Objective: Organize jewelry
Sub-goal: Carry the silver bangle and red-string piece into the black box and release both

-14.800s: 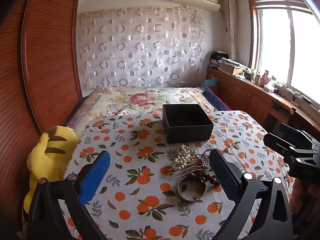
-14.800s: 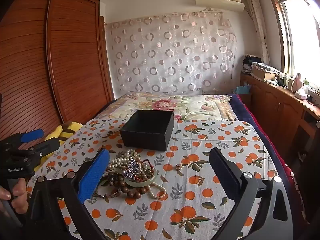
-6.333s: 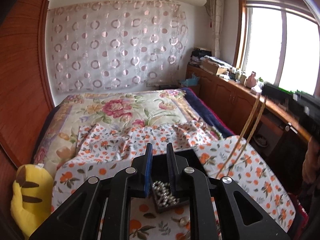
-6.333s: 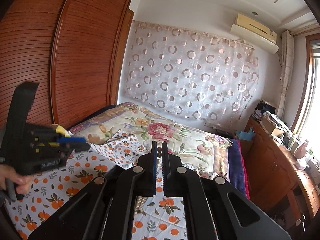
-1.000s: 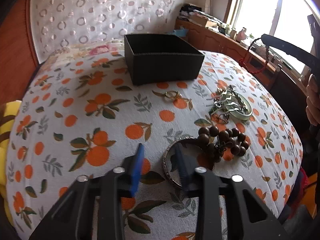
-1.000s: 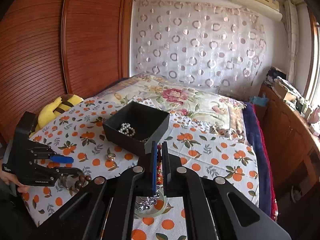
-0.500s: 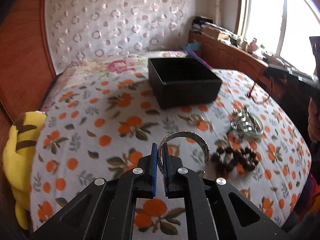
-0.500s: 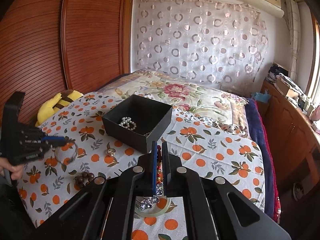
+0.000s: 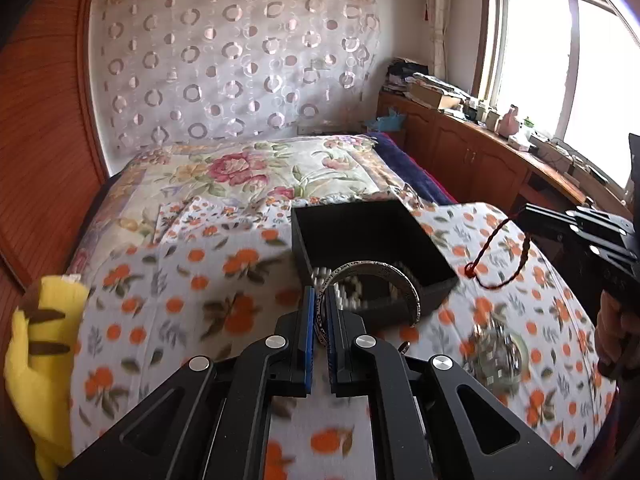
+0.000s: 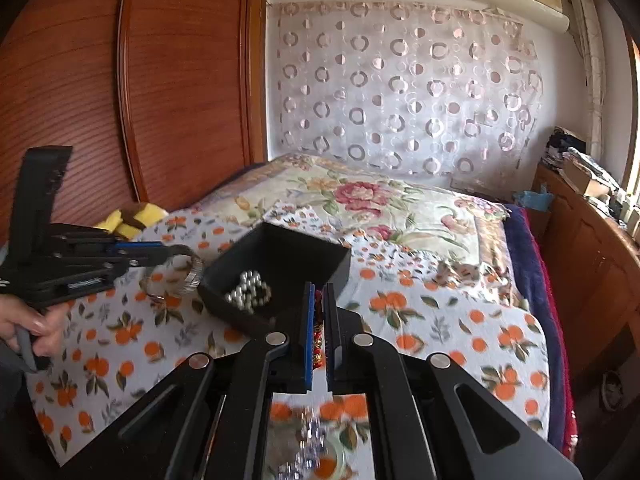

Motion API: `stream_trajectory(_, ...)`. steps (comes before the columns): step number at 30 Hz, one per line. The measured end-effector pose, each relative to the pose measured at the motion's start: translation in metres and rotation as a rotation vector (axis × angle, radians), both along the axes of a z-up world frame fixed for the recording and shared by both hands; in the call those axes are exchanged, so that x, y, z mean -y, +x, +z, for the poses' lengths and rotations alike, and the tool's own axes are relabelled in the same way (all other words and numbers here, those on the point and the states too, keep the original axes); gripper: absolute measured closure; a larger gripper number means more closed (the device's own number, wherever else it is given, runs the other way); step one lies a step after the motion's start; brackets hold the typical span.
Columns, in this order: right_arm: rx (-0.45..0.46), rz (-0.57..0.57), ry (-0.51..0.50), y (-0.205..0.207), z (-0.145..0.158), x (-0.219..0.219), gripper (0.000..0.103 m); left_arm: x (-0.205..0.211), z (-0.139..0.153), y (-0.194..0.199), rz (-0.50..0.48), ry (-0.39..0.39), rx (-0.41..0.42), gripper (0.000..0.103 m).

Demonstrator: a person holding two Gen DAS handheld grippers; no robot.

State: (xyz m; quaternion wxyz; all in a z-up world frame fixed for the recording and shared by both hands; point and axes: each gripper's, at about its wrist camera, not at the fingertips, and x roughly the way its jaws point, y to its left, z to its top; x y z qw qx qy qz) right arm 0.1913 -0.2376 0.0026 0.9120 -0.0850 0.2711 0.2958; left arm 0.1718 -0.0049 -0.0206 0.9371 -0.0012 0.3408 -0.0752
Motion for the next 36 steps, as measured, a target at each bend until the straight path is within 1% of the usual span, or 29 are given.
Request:
stream_trajectory(5, 0.013, 0.023, 0.029, 0.021, 0.006, -0.009, 0.098, 0.006, -0.002, 0.035, 0.009, 0.009, -0.021, 0.099)
stream_trajectory(9, 0.002, 0.038, 0.049, 0.034, 0.007, -0.011, 0.098, 0.012, -0.008, 0.06, 0.015, 0.02, -0.045, 0.099)
stream_trajectory(15, -0.015, 0.06, 0.064, 0.046, 0.004, -0.013, 0.098, 0.024, -0.017, 0.08, 0.004, 0.059, -0.068, 0.099)
stream_trajectory(18, -0.021, 0.072, 0.056, 0.049, 0.002, -0.017, 0.098, 0.026, -0.02, 0.087, -0.003, 0.062, -0.081, 0.097)
stream_trajectory(20, -0.025, 0.079, 0.049, 0.051, 0.001, -0.021, 0.098, 0.027, -0.021, 0.089, -0.015, 0.052, -0.085, 0.096)
stream_trajectory(22, -0.029, 0.082, 0.045, 0.053, 0.0, -0.024, 0.098, 0.026, -0.018, 0.089, -0.01, 0.057, -0.072, 0.096)
stream_trajectory(25, -0.041, 0.091, 0.037, 0.058, -0.002, -0.03, 0.098, 0.022, -0.014, 0.086, -0.014, 0.045, -0.059, 0.096)
stream_trajectory(36, -0.076, 0.118, 0.007, 0.075, -0.014, -0.06, 0.098, -0.012, -0.001, 0.06, 0.007, 0.003, -0.022, 0.096)
